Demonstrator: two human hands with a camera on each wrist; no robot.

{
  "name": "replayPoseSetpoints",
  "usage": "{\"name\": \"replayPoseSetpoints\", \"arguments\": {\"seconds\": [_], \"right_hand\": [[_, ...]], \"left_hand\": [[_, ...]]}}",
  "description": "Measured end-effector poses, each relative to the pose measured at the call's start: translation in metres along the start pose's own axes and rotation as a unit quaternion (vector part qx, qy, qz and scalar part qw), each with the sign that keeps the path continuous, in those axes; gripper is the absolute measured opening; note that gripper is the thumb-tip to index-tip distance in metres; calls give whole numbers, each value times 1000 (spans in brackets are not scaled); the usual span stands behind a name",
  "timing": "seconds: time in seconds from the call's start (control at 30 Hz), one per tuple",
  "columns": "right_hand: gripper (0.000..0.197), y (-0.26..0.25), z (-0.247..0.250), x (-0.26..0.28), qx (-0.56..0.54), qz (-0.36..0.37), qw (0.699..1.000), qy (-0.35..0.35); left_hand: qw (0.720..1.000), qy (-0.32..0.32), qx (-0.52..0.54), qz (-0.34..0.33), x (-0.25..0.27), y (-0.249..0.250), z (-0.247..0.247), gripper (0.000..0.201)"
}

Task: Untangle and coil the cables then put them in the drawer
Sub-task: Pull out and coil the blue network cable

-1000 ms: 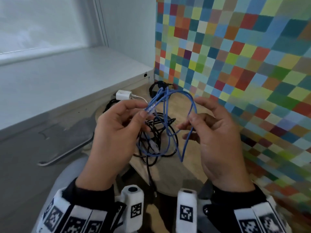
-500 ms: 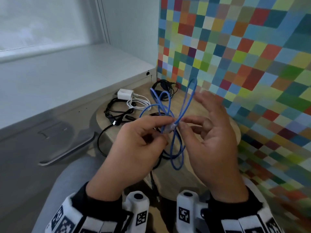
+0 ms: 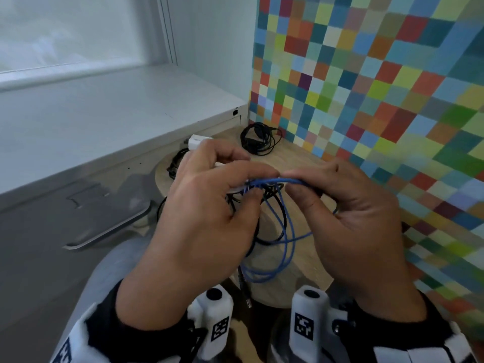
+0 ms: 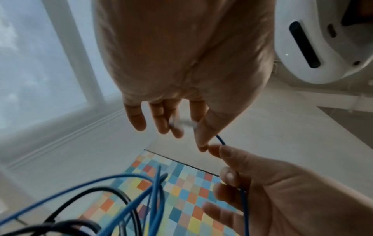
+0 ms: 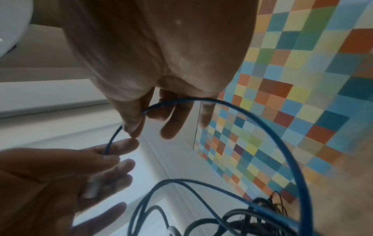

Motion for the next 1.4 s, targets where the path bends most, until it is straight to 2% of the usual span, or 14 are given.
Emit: {"name": "replayPoseSetpoints", "arguments": {"seconds": [0.17,0.23,0.3,0.4,0.5,0.57,0.63,0.77,0.87,0.93,1.07,1.17,1.27,1.4], "right_hand": [[20,-13,-6,-1,30,2,998,-48],[19,-15,-1,-3,9,-24,999,-42],[20,-13,13,-5,-13,-59,998,-1],[11,3,41,-7,-39,-111,990,72],[16,30,56,-5,-13,-155,985,80],[25,45,62,-2,60,-169,982,65],[27,56,70,1,131,-184,972,63],[22,68,88,4,166,-213,956,117],[33,69,74,6,7,-276,950,144],[32,64,53,5,-116,-297,939,131],[28,47,16,4,-289,-295,907,85],[33,34,5,2,-322,-261,909,46],[32,29,4,1,-328,-223,918,17],[23,28,4,1,-325,-210,922,-1]], "left_hand": [[999,-38,12,-20,5,13,5,4],[996,-46,76,12,3,7,9,18],[982,12,176,73,-1,-11,24,24],[952,140,224,156,-2,-39,46,27],[904,212,286,238,-2,-69,53,34],[864,263,343,258,2,-100,63,33],[841,309,375,239,13,-130,74,16],[849,254,388,252,37,-171,69,20],[896,223,300,240,3,-113,62,10],[930,137,254,227,-5,-82,39,14],[967,-18,181,177,0,-41,-8,7],[967,-91,181,153,4,-15,-31,33],[955,-77,243,153,5,-7,-42,44],[928,-49,332,162,5,-13,-48,20]]}}
Point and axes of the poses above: each hand's wrist, its own x-axis away from the middle knuckle, its own z-axis out of the back of the hand, y = z × x, the point moved 6 cm from there along -x, towards the middle knuckle, and after that the axes turned 12 degrees about -x, right-handed, at the moved point
